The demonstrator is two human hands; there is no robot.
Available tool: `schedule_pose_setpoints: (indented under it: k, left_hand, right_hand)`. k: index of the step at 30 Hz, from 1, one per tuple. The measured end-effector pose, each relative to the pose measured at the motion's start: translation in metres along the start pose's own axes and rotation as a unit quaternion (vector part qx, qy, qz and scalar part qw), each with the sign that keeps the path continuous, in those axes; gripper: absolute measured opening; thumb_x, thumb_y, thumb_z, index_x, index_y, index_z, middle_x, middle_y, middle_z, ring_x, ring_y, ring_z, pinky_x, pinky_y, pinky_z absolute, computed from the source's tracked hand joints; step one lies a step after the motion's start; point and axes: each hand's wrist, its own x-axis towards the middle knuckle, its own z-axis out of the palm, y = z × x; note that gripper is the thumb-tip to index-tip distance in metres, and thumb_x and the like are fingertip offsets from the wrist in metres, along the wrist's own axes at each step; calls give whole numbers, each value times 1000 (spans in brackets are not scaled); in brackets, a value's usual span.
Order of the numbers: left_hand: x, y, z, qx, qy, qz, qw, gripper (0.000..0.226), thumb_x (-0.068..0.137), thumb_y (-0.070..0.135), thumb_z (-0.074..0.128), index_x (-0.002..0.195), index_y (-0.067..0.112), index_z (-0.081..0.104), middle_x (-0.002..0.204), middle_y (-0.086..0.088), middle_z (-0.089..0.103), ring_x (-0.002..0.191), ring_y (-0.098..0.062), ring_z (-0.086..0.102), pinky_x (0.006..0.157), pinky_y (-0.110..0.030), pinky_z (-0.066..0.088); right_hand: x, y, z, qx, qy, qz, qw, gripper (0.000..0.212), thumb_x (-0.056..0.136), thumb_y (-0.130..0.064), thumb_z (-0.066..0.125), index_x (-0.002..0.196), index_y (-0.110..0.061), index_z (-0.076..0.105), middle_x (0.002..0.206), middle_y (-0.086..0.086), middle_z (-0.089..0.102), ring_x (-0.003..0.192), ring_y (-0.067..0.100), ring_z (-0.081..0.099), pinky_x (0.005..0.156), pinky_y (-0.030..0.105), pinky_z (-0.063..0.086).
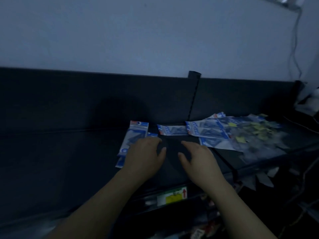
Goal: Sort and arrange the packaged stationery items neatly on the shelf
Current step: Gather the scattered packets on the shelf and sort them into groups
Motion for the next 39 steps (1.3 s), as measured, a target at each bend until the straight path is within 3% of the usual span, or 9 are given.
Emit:
schedule_pose_setpoints:
  k: [12,15,21,23,25,29,32,36,39]
  left_hand:
    - [112,51,83,-22,-135,44,990,37,94,37,49,123,17,57,122,-4,59,111,-23,54,91,-36,46]
    - [142,49,113,-35,-174,61,982,42,94,38,50,131,18,52,127,-5,53,116,-24,52,95,-36,44]
    - [195,56,168,70,-293,120,946,61,100,44,33,153,20,16,161,-3,13,147,-22,13,118,-40,17]
    - [201,58,178,89,-327,118,933,50,99,44,31,143,20,36,153,-6,32,138,-24,31,110,-41,30]
    - [204,60,180,113,-292,136,940,35,98,42,34,112,19,55,125,-5,56,112,-23,52,89,-34,42]
    - [225,67,177,88,-190,134,969,30,92,46,48,82,19,54,99,-4,64,90,-22,59,70,-30,42]
    - [250,65,192,4,-251,75,965,55,79,59,62,116,20,57,121,-6,54,111,-25,52,90,-35,47]
    - [267,67,206,-13,-351,-10,936,128,40,85,65,145,21,28,147,-6,36,130,-26,40,105,-44,40]
    - [277,68,214,2,-342,-32,939,120,36,79,75,136,21,42,139,-4,41,124,-23,45,102,-40,43]
  right_hand:
    - [48,131,-6,25,-5,141,990,34,91,-26,55,123,-16,60,124,7,63,109,25,60,91,38,49]
    - [63,162,-3,34,-37,206,977,40,93,-24,53,131,-11,54,135,9,56,118,24,55,98,34,45]
    - [86,204,15,-58,-106,207,971,27,96,-24,43,113,-8,56,120,10,56,108,26,53,81,30,40]
    - [85,209,19,-45,-102,175,978,19,95,-21,43,100,-9,57,108,7,57,99,22,53,74,28,36]
    - [85,211,18,0,-82,141,987,11,94,-17,47,91,-13,57,99,-2,57,91,14,53,72,24,34]
    - [98,219,13,38,-49,117,991,47,84,-29,59,130,-22,54,131,-12,50,124,9,45,103,24,34]
    - [113,233,19,-44,-92,105,989,71,79,-52,54,144,-28,36,152,-5,33,142,17,26,117,38,18]
    - [118,245,13,-70,-113,96,986,57,82,-57,54,130,-27,50,142,-6,45,132,12,37,111,36,25]
    - [120,252,7,-40,-112,77,990,52,80,-56,60,122,-26,58,134,-8,51,121,14,46,102,30,34]
